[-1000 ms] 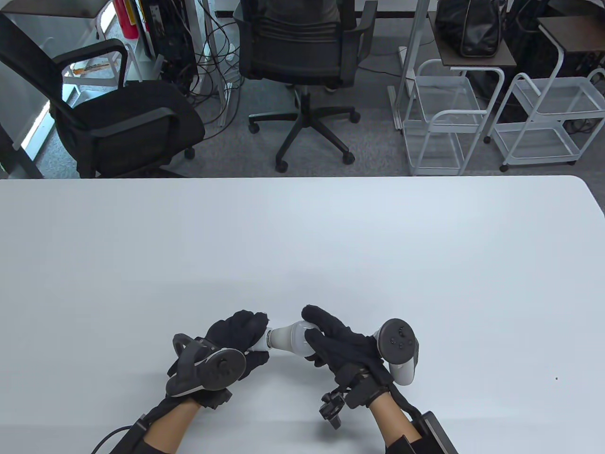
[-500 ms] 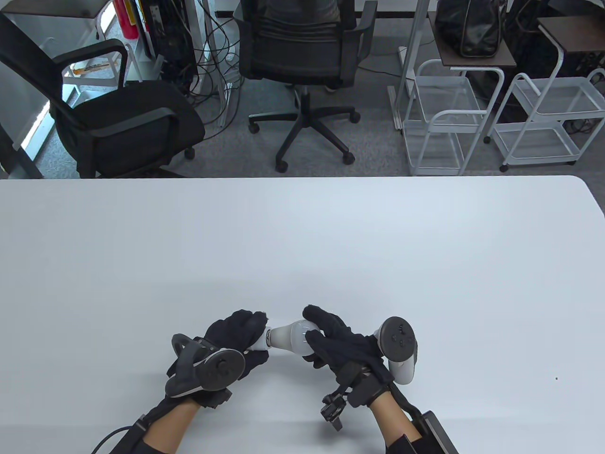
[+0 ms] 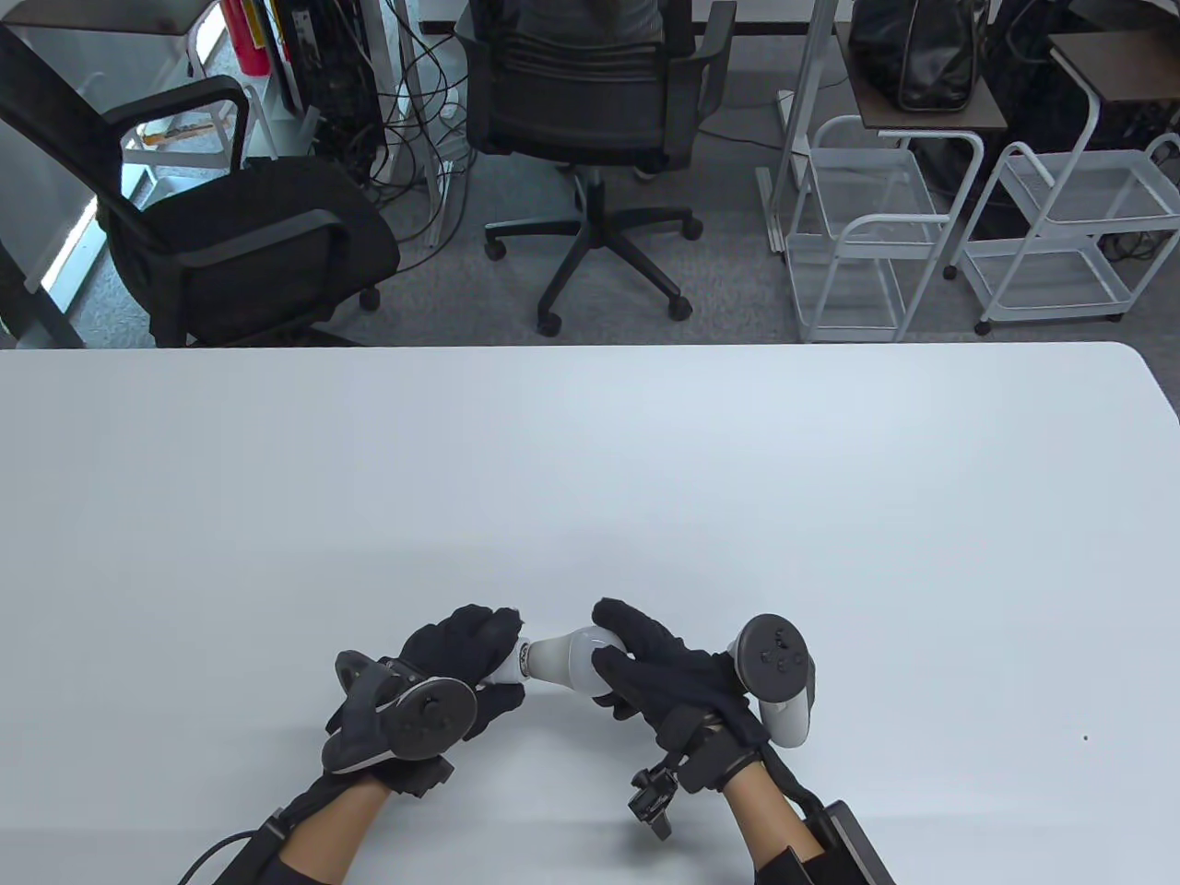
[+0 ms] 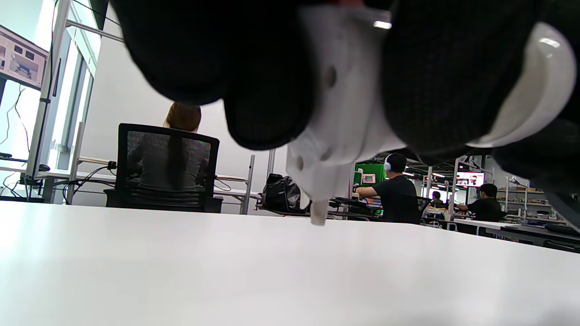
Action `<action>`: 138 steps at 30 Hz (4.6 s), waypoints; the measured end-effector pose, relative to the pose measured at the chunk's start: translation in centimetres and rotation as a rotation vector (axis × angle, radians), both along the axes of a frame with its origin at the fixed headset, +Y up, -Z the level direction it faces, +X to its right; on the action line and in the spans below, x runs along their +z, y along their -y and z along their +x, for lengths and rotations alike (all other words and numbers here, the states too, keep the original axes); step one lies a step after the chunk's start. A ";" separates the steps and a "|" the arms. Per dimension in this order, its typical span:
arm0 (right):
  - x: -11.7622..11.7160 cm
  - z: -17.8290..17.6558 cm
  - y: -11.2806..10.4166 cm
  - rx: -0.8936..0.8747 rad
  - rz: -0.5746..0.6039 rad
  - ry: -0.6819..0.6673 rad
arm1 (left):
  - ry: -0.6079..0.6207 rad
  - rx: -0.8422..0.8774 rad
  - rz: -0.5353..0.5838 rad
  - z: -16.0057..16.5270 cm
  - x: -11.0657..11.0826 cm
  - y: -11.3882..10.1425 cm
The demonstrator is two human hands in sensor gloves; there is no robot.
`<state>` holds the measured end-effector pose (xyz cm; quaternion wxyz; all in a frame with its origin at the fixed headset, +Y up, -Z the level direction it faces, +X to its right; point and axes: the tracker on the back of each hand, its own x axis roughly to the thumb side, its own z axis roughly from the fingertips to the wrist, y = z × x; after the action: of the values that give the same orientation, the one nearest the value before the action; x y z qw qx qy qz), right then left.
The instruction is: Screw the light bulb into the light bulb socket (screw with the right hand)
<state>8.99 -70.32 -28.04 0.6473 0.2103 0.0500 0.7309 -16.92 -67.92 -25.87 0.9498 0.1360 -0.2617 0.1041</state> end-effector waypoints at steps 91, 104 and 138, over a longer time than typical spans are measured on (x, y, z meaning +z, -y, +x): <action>-0.5 2.2 -0.7 0.496 0.132 0.207 | -0.513 0.192 -0.739 -0.3 -17.4 7.5; -0.6 1.4 0.4 0.734 0.112 0.200 | -0.362 0.076 -0.622 -4.1 -14.5 2.3; 0.1 -0.4 0.1 0.764 0.217 0.090 | -0.208 0.028 -0.318 -8.6 -1.8 1.9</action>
<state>8.55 -70.45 -27.95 0.3046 0.2114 0.0187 0.9285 -25.51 -69.80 -27.63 0.9797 -0.0024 -0.1404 0.1429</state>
